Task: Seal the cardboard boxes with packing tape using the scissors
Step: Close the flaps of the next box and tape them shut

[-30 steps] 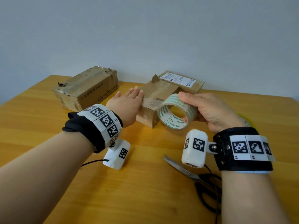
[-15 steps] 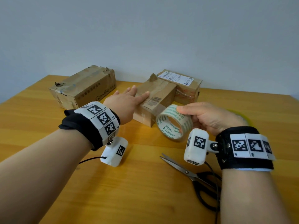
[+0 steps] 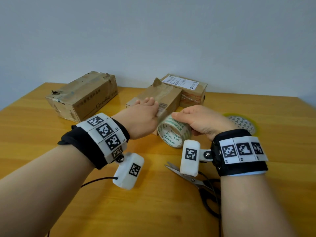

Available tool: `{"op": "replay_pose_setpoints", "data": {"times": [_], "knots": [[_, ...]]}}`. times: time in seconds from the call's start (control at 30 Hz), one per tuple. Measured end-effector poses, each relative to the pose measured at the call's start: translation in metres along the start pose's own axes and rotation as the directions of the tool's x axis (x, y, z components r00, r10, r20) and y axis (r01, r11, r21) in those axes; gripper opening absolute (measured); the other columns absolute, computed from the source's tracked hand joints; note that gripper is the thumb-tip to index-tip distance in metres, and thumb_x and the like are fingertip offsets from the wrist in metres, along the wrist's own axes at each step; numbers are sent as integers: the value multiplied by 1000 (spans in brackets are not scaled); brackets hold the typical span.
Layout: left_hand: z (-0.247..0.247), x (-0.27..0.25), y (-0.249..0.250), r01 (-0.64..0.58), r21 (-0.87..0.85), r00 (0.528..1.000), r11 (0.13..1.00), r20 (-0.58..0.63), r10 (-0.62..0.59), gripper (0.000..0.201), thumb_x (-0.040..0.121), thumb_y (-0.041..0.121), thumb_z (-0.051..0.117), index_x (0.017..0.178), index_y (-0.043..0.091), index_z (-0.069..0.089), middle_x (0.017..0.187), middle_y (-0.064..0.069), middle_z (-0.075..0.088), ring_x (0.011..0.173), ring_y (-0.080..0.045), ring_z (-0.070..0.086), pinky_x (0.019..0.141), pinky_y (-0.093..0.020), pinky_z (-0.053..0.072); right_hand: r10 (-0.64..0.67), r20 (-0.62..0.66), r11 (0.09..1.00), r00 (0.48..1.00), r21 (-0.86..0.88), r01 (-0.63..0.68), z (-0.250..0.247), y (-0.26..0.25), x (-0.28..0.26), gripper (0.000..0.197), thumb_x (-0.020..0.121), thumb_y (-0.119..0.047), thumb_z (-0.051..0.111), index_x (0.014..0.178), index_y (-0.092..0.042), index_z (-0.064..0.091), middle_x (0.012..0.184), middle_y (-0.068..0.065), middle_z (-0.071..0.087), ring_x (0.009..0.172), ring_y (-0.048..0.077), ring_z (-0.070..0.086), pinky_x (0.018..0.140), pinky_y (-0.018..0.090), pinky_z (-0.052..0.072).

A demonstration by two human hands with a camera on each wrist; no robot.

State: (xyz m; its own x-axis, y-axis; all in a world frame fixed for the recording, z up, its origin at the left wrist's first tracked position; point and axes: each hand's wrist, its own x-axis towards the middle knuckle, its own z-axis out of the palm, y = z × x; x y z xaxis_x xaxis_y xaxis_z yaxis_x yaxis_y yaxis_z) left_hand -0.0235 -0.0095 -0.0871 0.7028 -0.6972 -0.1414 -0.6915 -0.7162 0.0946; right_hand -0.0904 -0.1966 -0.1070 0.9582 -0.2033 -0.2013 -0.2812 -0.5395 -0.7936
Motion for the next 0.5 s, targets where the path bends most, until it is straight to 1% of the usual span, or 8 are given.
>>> {"op": "replay_pose_setpoints", "data": {"times": [0.07, 0.1, 0.17, 0.23, 0.3, 0.33, 0.4, 0.5], "knots": [[0, 3, 3, 7, -61, 1000, 998, -1, -7, 58, 105, 32, 23, 156, 7, 13, 164, -15, 8, 151, -23, 9, 122, -38, 7, -1, 6, 1000, 1000, -15, 1, 0, -1, 0, 37, 95, -52, 59, 87, -19, 73, 78, -1, 67, 69, 15, 54, 63, 31, 41], [0, 5, 2, 5, -72, 1000, 997, -22, -7, 56, 105, 37, 22, 152, 6, 25, 161, -16, 19, 148, -25, 19, 120, -39, 14, 4, 18, 1000, 1000, -10, -4, 0, -1, 0, 35, 96, -51, 60, 86, -20, 72, 77, 0, 66, 69, 16, 53, 62, 31, 41], [3, 12, 3, -1, -94, 995, 996, -96, -9, 60, 103, 50, 19, 135, 8, 49, 145, -17, 44, 133, -27, 41, 110, -40, 31, 22, 33, 1000, 999, 16, -22, -1, -1, -1, 31, 95, -49, 61, 83, -22, 70, 79, 2, 64, 72, 19, 52, 61, 32, 39], [6, 18, 6, 48, -142, 982, 989, -174, -73, 64, 101, 57, 22, 116, 11, 63, 118, -12, 63, 108, -25, 58, 90, -38, 47, 38, 45, 998, 998, 37, -40, -1, -1, -2, 29, 95, -47, 63, 86, -21, 70, 84, 4, 64, 75, 22, 52, 60, 30, 38], [8, 26, 8, 119, -122, 958, 985, -246, -146, 58, 99, 58, 31, 94, 14, 69, 84, -4, 66, 77, -18, 61, 61, -31, 45, 40, 51, 998, 998, 52, -43, -1, -1, -2, 28, 95, -45, 63, 88, -19, 70, 85, 5, 65, 76, 22, 52, 58, 28, 38], [8, 30, 9, 138, -99, 951, 985, -265, -160, 53, 98, 57, 38, 88, 15, 69, 76, -1, 64, 69, -16, 58, 54, -29, 40, 40, 47, 997, 998, 57, -43, -1, -1, -3, 28, 95, -45, 63, 86, -19, 70, 84, 4, 65, 76, 21, 53, 58, 28, 38], [8, 34, 9, 156, -68, 947, 985, -274, -169, 44, 94, 54, 50, 81, 16, 67, 72, 0, 63, 64, -15, 57, 49, -26, 36, 38, 39, 997, 998, 68, -41, -3, 1, -3, 28, 95, -45, 63, 83, -21, 71, 83, 3, 67, 75, 19, 55, 58, 28, 41], [12, 35, 8, 162, -44, 945, 986, -280, -168, 38, 94, 46, 50, 79, 15, 66, 71, 1, 60, 63, -17, 55, 47, -26, 32, 33, 40, 997, 999, 66, -36, -4, 3, -5, 33, 95, -50, 62, 91, -19, 75, 90, 8, 74, 76, 17, 59, 61, 28, 47]]}}
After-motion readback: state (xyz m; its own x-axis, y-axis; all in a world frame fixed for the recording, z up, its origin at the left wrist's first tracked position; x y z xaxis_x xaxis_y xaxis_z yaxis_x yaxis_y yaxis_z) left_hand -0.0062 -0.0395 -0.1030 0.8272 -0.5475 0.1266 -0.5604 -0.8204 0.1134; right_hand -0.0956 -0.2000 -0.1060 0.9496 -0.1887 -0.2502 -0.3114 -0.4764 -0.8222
